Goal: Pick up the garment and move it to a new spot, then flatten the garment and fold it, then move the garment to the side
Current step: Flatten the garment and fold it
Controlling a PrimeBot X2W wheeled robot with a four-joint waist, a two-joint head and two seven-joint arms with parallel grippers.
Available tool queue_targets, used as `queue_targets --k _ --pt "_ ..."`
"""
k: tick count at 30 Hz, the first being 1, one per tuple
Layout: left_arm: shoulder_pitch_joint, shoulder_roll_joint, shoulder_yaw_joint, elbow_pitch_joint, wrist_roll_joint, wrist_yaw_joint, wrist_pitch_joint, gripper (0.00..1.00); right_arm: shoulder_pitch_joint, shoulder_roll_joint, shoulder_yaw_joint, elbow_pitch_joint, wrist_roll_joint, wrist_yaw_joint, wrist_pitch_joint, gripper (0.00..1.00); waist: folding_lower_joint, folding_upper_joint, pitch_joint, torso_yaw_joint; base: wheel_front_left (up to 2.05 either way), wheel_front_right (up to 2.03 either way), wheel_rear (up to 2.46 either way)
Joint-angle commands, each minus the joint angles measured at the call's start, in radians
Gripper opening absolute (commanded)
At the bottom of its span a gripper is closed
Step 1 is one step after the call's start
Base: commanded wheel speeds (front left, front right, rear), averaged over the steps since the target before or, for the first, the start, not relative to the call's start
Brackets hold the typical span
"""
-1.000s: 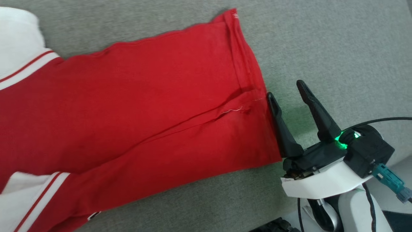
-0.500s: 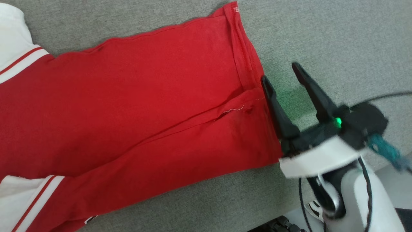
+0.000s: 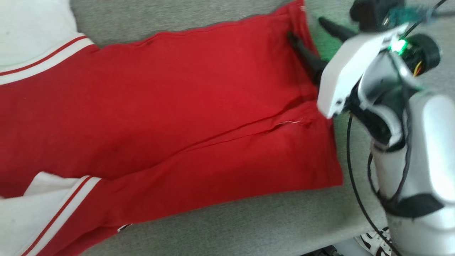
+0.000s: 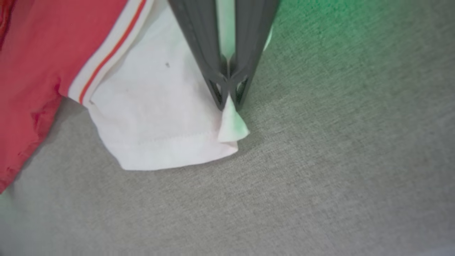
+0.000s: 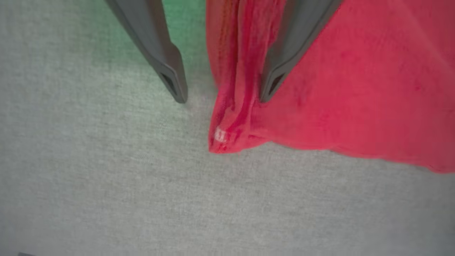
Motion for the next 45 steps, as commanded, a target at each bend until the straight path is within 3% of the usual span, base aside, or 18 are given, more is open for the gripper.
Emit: queue_targets --k 1,5,6,7,19,24,28,32,35,38,42,45 --pt "-0.004 -0.014 -0.012 0.001 -0.017 0.001 -0.008 0.0 -0.026 -0.002 -0.01 0.022 -0.003 -0.001 0.041 1.0 0.0 0.0 0.004 0.024 0.0 0.0 0.0" --pt "-0.012 -0.035 -0.032 -0.004 -0.019 0.001 -0.033 0.0 -0.071 -0.001 -0.018 0.068 -0.005 -0.001 0.138 1.0 0.0 0.0 0.004 0.047 0.0 0.0 0.0" --pt "-0.015 -0.042 -0.036 -0.007 -0.019 0.001 -0.043 0.0 -0.077 -0.001 -0.013 0.073 -0.018 -0.001 0.155 0.38 0.0 0.0 0.003 0.053 0.0 0.0 0.0" --pt "-0.017 -0.049 -0.038 -0.009 -0.022 0.001 -0.057 0.0 -0.081 0.0 -0.014 0.075 -0.024 -0.001 0.159 0.0 0.0 0.0 0.001 0.059 0.0 0.0 0.0" --pt "0.044 -0.111 -0.026 -0.092 -0.094 0.001 -0.279 0.0 -0.024 -0.01 -0.085 -0.007 -0.049 -0.001 0.081 0.0 0.0 0.0 -0.127 0.16 0.0 0.0 0.0" --pt "0.156 -0.069 -0.04 -0.237 -0.095 0.001 -0.414 0.0 0.091 -0.057 -0.094 -0.108 -0.038 -0.001 0.125 0.0 0.0 0.0 -0.211 0.223 0.0 0.0 0.0" --pt "0.298 0.011 -0.08 -0.352 -0.073 0.001 -0.566 0.0 0.219 -0.092 -0.109 -0.214 -0.019 -0.001 0.169 0.0 0.0 0.0 -0.261 0.256 0.0 0.0 0.0" --pt "0.448 0.081 -0.141 -0.415 -0.056 0.001 -0.738 0.0 0.361 -0.112 -0.141 -0.318 -0.006 -0.001 0.206 0.0 0.0 0.0 -0.291 0.285 0.0 0.0 0.0" --pt "0.543 0.1 -0.173 -0.435 -0.058 0.001 -0.8 0.0 0.469 -0.125 -0.176 -0.387 -0.008 -0.001 0.221 0.0 0.0 0.0 -0.297 0.308 0.0 0.0 0.0" --pt "0.626 0.089 -0.191 -0.425 -0.035 0.001 -0.816 0.0 0.556 -0.121 -0.201 -0.427 0.003 -0.001 0.223 0.0 0.0 0.0 -0.293 0.322 0.0 0.0 0.0" --pt "0.738 0.018 -0.101 -0.396 -0.057 0.001 -0.816 0.0 0.639 -0.102 -0.241 -0.447 -0.005 -0.001 0.203 0.0 0.0 0.0 -0.287 0.338 0.0 0.0 0.0" --pt "0.807 -0.031 -0.069 -0.347 0.003 0.001 -0.817 0.0 0.653 -0.095 -0.25 -0.411 -0.022 -0.001 0.18 0.0 0.0 0.0 -0.275 0.338 0.0 0.0 0.0"
